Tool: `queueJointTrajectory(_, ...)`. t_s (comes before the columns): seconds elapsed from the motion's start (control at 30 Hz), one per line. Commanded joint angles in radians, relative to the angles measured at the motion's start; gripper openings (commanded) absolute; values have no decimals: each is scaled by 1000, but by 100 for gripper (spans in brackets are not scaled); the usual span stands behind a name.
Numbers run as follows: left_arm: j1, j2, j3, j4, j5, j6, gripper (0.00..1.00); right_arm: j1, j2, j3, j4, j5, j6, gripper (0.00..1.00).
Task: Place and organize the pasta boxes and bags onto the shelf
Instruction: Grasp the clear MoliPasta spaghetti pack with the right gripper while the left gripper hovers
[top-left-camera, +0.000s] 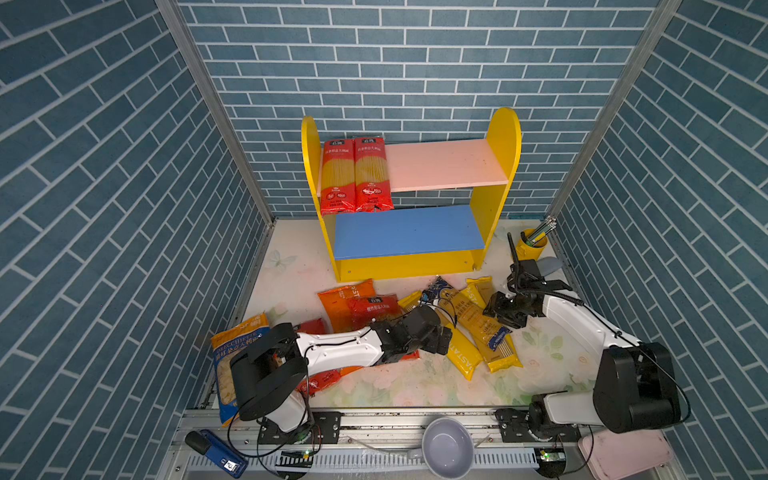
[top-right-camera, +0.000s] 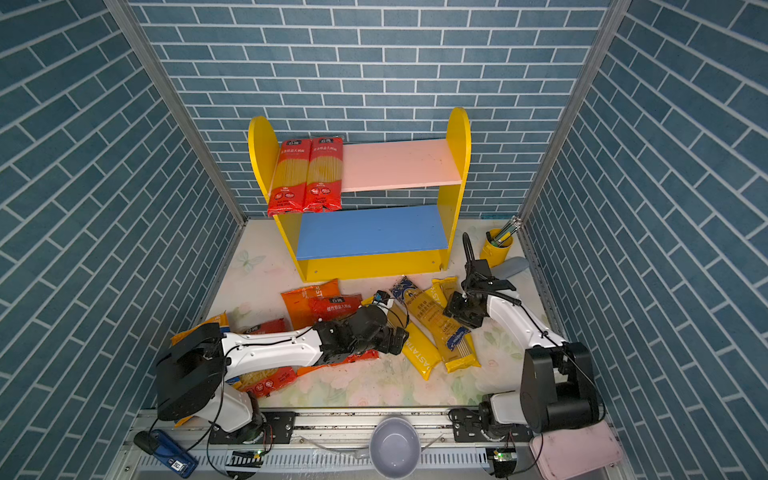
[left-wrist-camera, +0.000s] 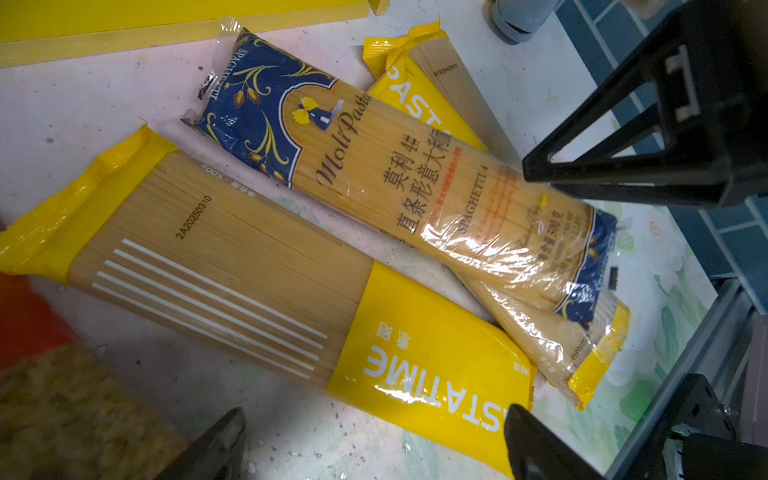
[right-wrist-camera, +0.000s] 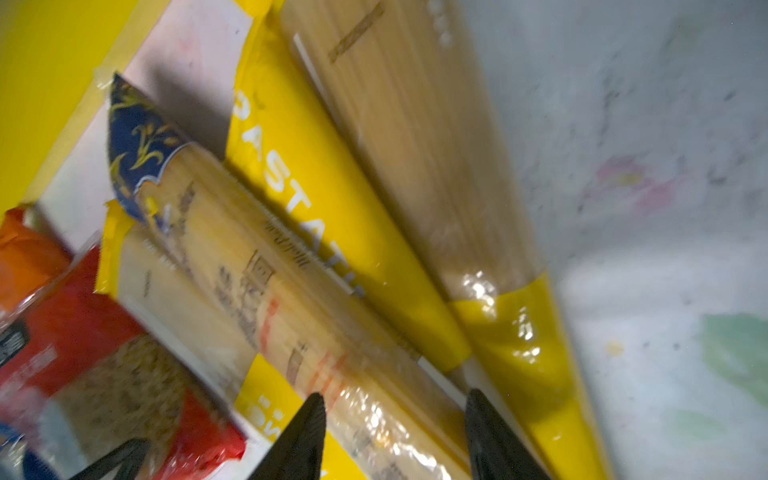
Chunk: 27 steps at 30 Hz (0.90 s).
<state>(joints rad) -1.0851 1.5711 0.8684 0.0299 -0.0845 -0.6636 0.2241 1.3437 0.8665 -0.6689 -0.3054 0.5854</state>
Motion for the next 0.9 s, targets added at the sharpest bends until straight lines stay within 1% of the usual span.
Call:
queueJointTrajectory(0.0,3,11,-3,32,-6,-10,97,72,-59,-32,6,-125,94,55)
queueJointTrajectory(0.07,12,17,-2,39,-5,-15,97,106,-61,-49,29,-144,129,54)
queueJointTrajectory(0.13,18,17,3,42,-4,-19,96,110,-56,-61,41,-146,135,54)
queueJointTrajectory(0.27,24,9,5,46,-5,-20,96,81,-32,-10,-37,-80,29,54)
queueJointTrajectory(0.37,24,12,2,62,0,-27,95,73,-9,60,-105,15,-65,55)
queueJointTrajectory(0.43,24,25,-4,96,8,-48,93,49,17,60,-90,12,-85,55)
queueJointTrajectory(0.57,24,77,0,184,56,-97,91,20,84,21,-37,-70,-95,54)
queueJointTrajectory(0.7,25,124,-2,236,68,-133,89,12,116,-13,-9,-133,-92,52)
queueJointTrajectory(0.8,24,170,21,241,80,-147,87,11,138,-50,41,-240,-66,48)
queueJointTrajectory(0.87,24,190,28,253,87,-154,86,10,118,-75,80,-313,-33,46)
